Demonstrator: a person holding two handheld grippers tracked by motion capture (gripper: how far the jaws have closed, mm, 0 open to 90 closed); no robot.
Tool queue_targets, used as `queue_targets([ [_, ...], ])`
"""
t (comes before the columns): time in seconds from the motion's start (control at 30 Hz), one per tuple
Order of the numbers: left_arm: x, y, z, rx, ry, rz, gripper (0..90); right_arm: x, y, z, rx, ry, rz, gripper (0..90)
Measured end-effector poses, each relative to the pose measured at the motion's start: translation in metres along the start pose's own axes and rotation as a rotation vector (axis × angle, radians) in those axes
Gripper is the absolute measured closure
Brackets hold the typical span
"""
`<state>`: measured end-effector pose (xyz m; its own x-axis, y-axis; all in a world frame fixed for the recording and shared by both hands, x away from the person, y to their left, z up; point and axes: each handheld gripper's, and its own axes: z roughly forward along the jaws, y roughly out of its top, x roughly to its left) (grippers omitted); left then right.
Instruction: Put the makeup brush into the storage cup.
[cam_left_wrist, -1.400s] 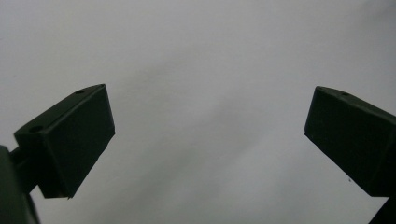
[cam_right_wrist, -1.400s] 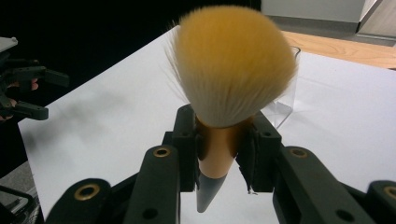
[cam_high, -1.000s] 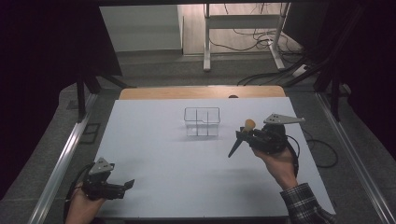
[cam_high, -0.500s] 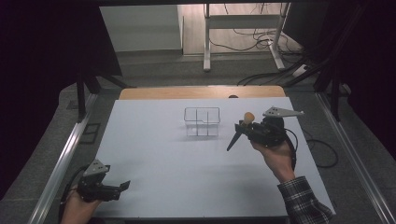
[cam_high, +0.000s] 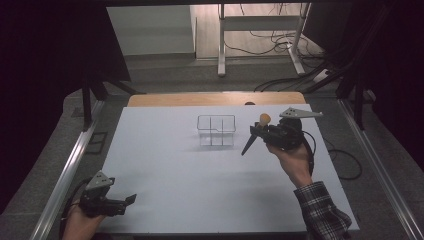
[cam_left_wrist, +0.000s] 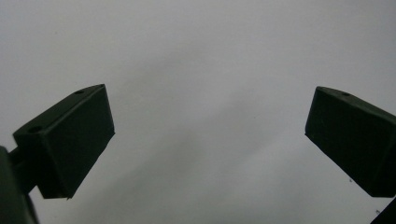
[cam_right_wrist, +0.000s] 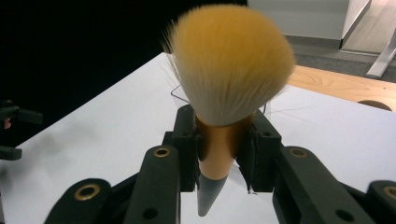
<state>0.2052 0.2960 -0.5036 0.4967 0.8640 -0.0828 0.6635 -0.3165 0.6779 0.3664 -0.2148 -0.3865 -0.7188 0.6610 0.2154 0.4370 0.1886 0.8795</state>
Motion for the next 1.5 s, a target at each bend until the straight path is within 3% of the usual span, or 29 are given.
queue_targets([
  [1.5,0.001,-0.002,-0.001,0.000,-0.010,0.004,1.8,-0.008,0.042,0.035,-0.031,-0.040,-0.039,69.8],
])
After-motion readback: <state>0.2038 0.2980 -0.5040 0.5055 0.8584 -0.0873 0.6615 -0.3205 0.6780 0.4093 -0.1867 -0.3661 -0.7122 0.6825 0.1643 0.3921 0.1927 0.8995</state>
